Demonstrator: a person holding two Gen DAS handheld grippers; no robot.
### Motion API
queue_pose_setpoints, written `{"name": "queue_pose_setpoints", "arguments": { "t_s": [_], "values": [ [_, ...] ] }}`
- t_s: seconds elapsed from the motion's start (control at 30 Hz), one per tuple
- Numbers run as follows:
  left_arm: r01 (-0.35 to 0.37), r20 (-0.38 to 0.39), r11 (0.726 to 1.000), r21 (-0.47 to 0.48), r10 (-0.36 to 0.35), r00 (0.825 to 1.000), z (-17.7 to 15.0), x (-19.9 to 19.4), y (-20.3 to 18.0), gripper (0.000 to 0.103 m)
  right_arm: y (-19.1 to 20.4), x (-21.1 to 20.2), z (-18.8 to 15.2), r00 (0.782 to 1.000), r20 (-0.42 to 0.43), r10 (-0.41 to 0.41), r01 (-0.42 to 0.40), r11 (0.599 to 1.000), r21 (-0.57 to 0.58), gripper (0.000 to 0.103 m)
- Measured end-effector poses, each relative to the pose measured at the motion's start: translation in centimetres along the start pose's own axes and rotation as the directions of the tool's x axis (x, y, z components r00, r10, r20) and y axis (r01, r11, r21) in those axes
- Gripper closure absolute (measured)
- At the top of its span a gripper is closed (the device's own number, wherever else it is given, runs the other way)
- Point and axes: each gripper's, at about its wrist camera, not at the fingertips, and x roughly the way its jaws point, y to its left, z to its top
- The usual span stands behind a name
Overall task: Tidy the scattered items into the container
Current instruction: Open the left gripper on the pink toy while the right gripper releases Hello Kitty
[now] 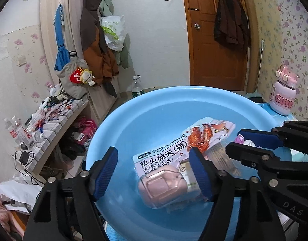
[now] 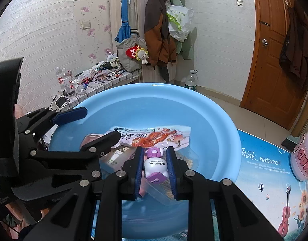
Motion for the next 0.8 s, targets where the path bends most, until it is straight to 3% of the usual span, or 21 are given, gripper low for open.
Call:
{"name": "queue_pose_setpoints", "arguments": {
  "t_s": [0.33, 0.67, 0.8],
  "values": [
    [-0.022, 0.028, 1.0, 0.01, 0.021, 0.999, 0.1, -0.5, 0.9, 0.014, -0.1, 0.0, -0.3, 1.0, -0.004, -0.012, 0.011, 1.0, -0.012, 0.079],
    [-0.031, 0.027, 0.999, 0.004, 0.031, 0.999, -0.2, -0.5, 1.2, 0.011, 0.3, 0.2, -0.5, 0.999, -0.011, -0.048, 0.047, 0.997, -0.056, 0.078],
    [-0.029, 0.027, 1.0, -0.002, 0.029, 0.999, -0.2, -0.5, 1.3, 0.01, 0.6, 0.3, -0.6, 0.999, -0.01, -0.046, 0.046, 0.997, -0.066, 0.073]
  ]
}}
